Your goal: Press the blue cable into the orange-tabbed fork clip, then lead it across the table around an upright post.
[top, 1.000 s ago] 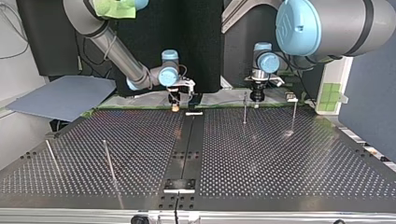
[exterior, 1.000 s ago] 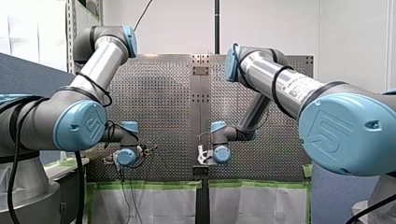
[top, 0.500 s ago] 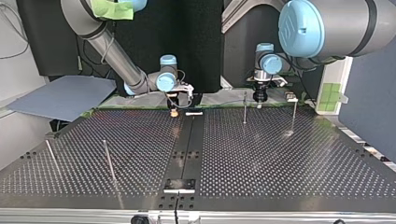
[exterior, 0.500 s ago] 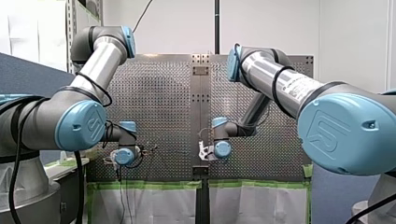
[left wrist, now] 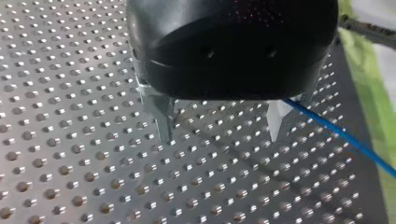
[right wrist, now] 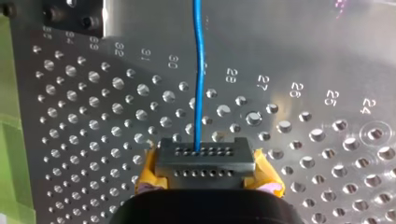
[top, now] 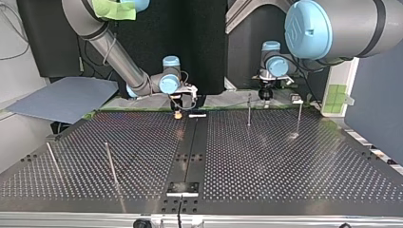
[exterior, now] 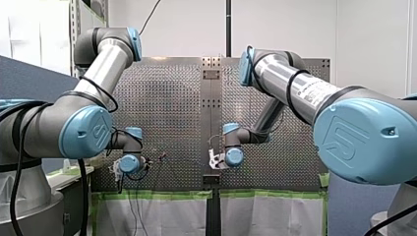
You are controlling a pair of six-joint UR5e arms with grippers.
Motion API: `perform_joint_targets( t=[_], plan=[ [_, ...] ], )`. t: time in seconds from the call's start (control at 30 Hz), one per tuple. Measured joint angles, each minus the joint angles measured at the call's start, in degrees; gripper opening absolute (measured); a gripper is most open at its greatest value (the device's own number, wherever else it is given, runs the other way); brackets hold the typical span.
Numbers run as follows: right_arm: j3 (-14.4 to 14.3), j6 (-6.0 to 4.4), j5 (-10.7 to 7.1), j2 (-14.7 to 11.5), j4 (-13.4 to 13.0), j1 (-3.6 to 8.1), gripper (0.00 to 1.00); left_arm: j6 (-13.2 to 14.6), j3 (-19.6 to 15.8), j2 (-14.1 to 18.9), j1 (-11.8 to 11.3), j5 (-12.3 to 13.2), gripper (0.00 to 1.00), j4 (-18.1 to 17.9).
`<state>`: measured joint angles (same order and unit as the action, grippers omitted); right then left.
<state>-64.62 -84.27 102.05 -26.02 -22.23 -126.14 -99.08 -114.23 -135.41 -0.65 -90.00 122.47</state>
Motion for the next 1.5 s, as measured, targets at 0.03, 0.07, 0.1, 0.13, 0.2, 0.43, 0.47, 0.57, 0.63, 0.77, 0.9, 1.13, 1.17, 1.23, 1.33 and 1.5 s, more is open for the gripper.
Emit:
perform_joint_targets(
  t=[0.03, 0.07, 0.1, 0.13, 0.2, 0.43, 0.47, 0.57, 0.63, 0.77, 0.9, 1.13, 1.17, 1.23, 1.33, 1.5],
  plan=[
    [0.0, 0.02, 0.0, 0.0, 0.1, -0.02, 0.0, 0.2, 0.0, 0.0, 0.0, 0.5, 1.0, 0.7],
    [0.0, 0.03, 0.0, 0.0, 0.2, -0.04, 0.0, 0.5, 0.0, 0.0, 0.0, 0.9, 1.0, 1.2],
    [0.0, 0.04, 0.0, 0.0, 0.3, -0.05, 0.0, 0.8, -0.1, 0.0, 0.0, 1.4, 1.0, 1.8],
    [0.0, 0.04, 0.0, 0.0, 0.4, -0.06, 0.0, 1.2, -0.2, 0.1, 0.0, 2.0, 1.0, 2.6],
    [0.0, 0.05, 0.0, 0.0, 0.5, -0.07, 0.0, 1.7, -0.7, 0.5, -0.1, 3.0, 1.0, 3.6],
    [0.0, 0.05, 0.0, 0.0, 0.7, -0.12, 0.0, -0.5, -4.2, 3.9, -0.4, 6.4, 1.0, 4.0],
    [0.0, 0.05, 0.0, 0.0, 0.8, -0.12, 0.0, -0.8, -4.7, 4.4, -0.4, 6.8, 1.0, 4.2],
    [0.0, 0.05, 0.0, 0.0, 0.8, -0.17, 0.0, -1.1, -6.4, 6.1, -0.2, 7.8, 1.0, 5.3],
    [0.0, 0.05, 0.0, 0.0, 1.0, -0.18, 0.0, -0.9, -7.5, 7.2, -0.1, 8.4, 1.0, 5.6],
    [0.0, 0.01, 0.0, 0.0, 1.2, -0.2, 0.0, 0.2, -9.7, 9.4, 0.1, 9.0, 1.0, 5.1],
    [0.0, -0.13, 0.0, 0.0, 1.3, -0.22, 0.0, 1.6, -11.0, 10.9, 0.3, 9.5, 1.0, 4.8],
    [0.0, -0.32, -0.08, 0.0, 1.3, -0.25, 0.0, 3.6, -11.3, 11.3, 1.0, 9.7, 1.0, 4.4],
    [0.0, -0.34, -0.08, 0.0, 1.3, -0.27, 0.0, 3.7, -11.3, 11.3, 1.1, 9.7, 1.0, 4.4],
    [0.0, -0.36, -0.08, 0.0, 1.3, -0.28, 0.0, 3.8, -11.3, 11.3, 1.3, 9.7, 1.0, 4.3],
    [0.0, -0.4, -0.09, 0.0, 1.3, -0.27, 0.0, 3.9, -11.3, 11.4, 1.7, 9.6, 1.0, 4.3],
    [0.0, -0.46, -0.15, 0.0, 1.3, -0.25, 0.0, 3.8, -11.3, 11.4, 2.0, 9.6, 1.0, 4.1]
  ],
)
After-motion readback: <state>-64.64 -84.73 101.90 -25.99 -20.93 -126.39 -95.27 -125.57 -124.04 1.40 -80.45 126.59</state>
